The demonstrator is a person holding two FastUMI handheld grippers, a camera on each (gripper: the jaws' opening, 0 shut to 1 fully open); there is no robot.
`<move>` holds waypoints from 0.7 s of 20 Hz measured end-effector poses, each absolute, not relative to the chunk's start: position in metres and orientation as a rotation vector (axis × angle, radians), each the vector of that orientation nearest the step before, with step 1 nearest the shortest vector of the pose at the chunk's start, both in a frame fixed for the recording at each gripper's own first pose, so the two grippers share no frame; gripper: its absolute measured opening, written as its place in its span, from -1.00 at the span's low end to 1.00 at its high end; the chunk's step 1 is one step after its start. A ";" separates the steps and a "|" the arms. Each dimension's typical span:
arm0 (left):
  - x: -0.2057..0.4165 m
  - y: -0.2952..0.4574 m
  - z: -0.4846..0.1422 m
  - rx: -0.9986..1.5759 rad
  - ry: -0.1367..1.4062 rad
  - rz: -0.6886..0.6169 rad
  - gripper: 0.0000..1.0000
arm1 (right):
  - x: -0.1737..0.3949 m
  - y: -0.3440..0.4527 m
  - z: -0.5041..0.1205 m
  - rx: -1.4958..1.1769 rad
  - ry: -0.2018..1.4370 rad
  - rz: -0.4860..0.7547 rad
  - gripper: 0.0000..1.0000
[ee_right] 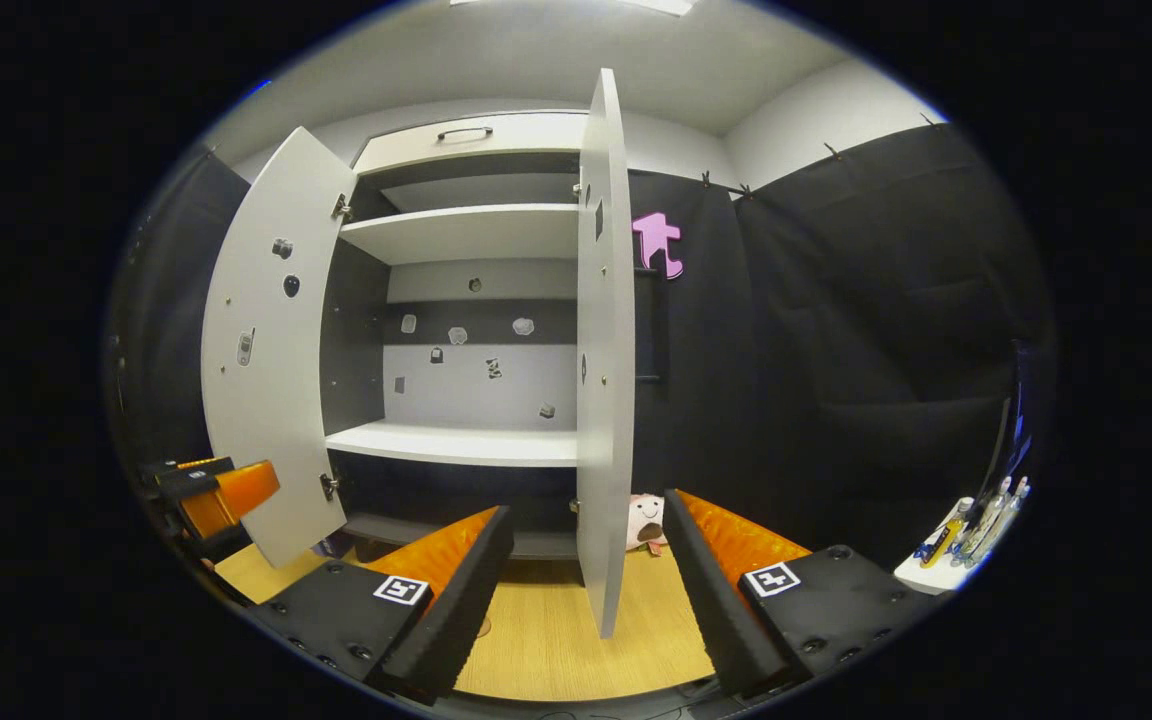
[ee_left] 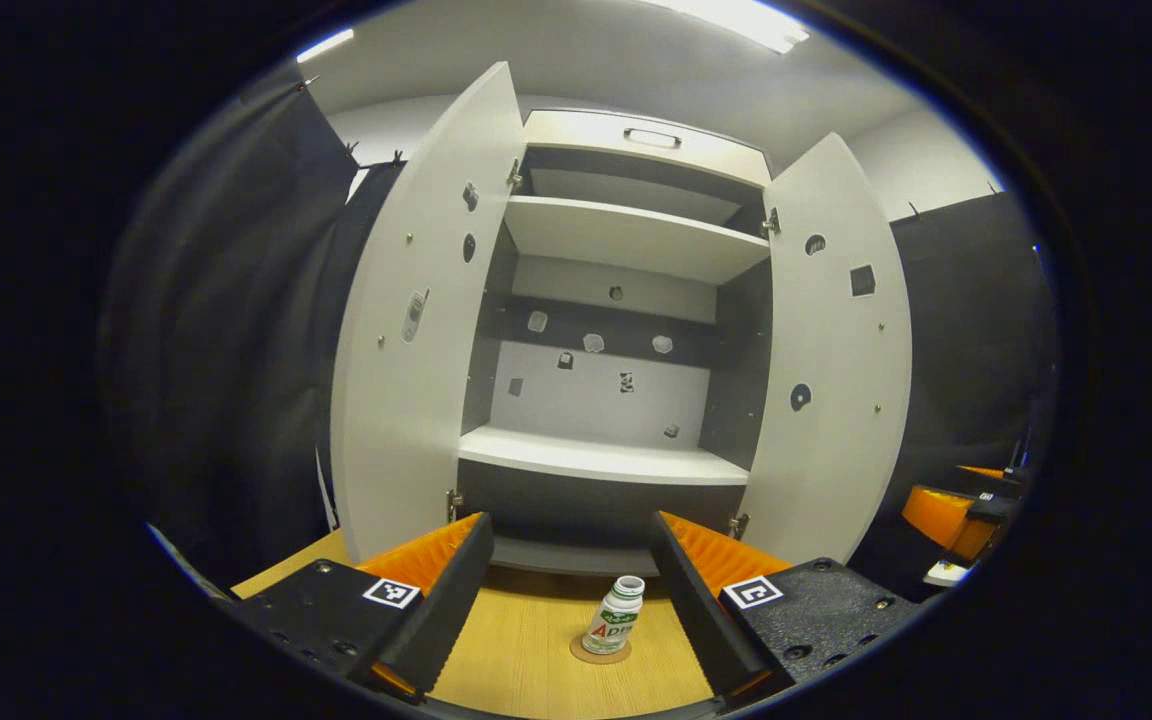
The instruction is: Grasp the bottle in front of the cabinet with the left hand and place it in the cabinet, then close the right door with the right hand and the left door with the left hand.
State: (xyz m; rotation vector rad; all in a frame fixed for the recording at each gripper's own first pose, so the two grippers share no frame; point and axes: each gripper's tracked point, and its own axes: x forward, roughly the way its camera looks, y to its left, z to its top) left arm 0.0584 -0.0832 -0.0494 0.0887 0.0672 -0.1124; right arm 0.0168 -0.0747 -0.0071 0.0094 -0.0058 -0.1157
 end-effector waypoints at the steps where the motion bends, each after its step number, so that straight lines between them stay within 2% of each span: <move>1: 0.061 -0.088 -0.059 0.091 0.079 -0.120 0.90 | 0.016 -0.077 -0.007 0.006 -0.003 -0.119 0.82; 8: 0.085 -0.130 -0.130 0.118 0.116 -0.228 0.90 | 0.015 -0.094 -0.010 -0.027 0.026 -0.150 0.82; 13: 0.109 -0.141 -0.197 0.132 0.195 -0.231 0.91 | 0.013 -0.107 -0.012 -0.035 0.041 -0.172 0.82; 14: 0.114 -0.141 -0.209 0.133 0.198 -0.227 0.91 | 0.014 -0.111 -0.012 -0.035 0.045 -0.178 0.97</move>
